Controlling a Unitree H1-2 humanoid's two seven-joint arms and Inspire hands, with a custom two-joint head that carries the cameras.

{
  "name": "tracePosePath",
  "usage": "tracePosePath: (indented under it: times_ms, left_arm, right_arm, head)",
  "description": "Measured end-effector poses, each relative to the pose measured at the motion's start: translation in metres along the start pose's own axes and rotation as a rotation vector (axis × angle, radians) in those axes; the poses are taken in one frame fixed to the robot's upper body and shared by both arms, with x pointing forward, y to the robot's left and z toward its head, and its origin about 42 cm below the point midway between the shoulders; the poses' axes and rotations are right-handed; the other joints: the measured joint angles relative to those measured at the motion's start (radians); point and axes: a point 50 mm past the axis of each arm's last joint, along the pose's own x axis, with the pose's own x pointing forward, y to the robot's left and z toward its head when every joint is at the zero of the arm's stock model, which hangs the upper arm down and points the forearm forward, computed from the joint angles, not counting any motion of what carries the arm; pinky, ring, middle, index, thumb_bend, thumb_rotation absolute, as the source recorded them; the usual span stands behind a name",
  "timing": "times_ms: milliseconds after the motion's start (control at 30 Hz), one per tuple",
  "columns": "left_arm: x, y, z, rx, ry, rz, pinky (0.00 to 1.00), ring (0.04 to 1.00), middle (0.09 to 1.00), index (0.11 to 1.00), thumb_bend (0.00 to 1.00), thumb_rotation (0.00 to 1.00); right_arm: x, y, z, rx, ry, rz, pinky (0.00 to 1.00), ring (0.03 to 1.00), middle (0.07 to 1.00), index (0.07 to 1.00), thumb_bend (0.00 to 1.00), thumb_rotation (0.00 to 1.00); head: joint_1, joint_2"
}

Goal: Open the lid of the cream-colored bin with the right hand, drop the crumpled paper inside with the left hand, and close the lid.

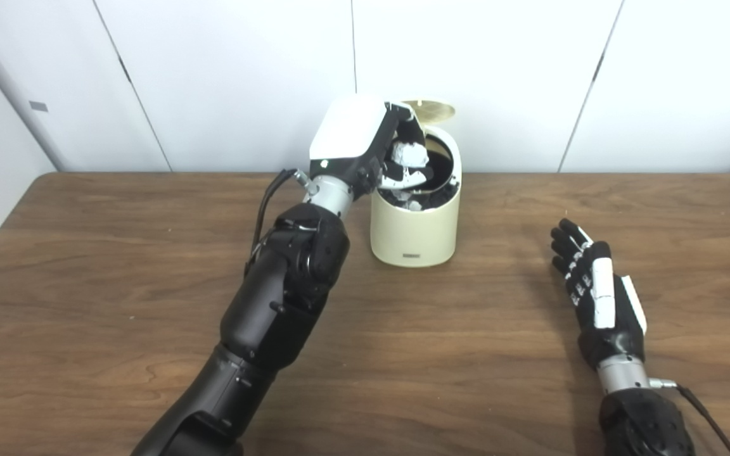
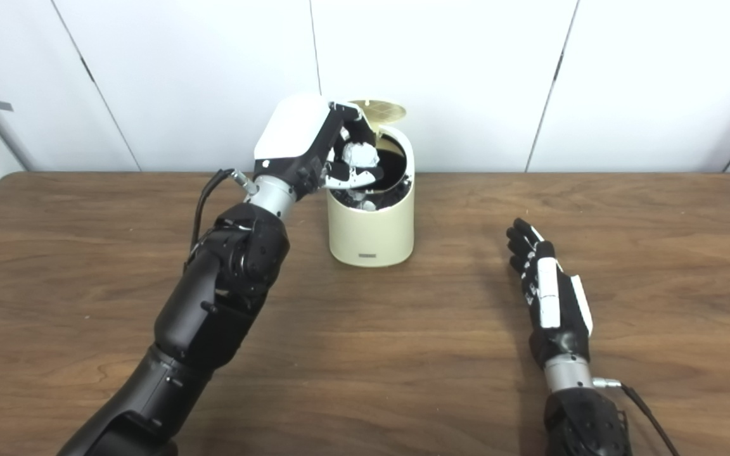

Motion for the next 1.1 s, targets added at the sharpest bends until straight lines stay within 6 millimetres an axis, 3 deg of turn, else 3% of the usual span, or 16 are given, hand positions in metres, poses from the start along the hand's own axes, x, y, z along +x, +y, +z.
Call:
tracePosePath:
  times_ms: [1100]
  left_arm:
    - [0.0000, 0.0000, 0.0000, 0.000, 0.000, 0.000, 0.30, 0.435, 0.555, 0.491, 0.47, 0.00]
  right_arm:
    - [0.0000, 0.0000, 0.0000, 0.000, 0.000, 0.000, 0.93, 0.922, 0.887, 0.879, 0.58, 1.00]
  head:
    - [0.000, 0.000]
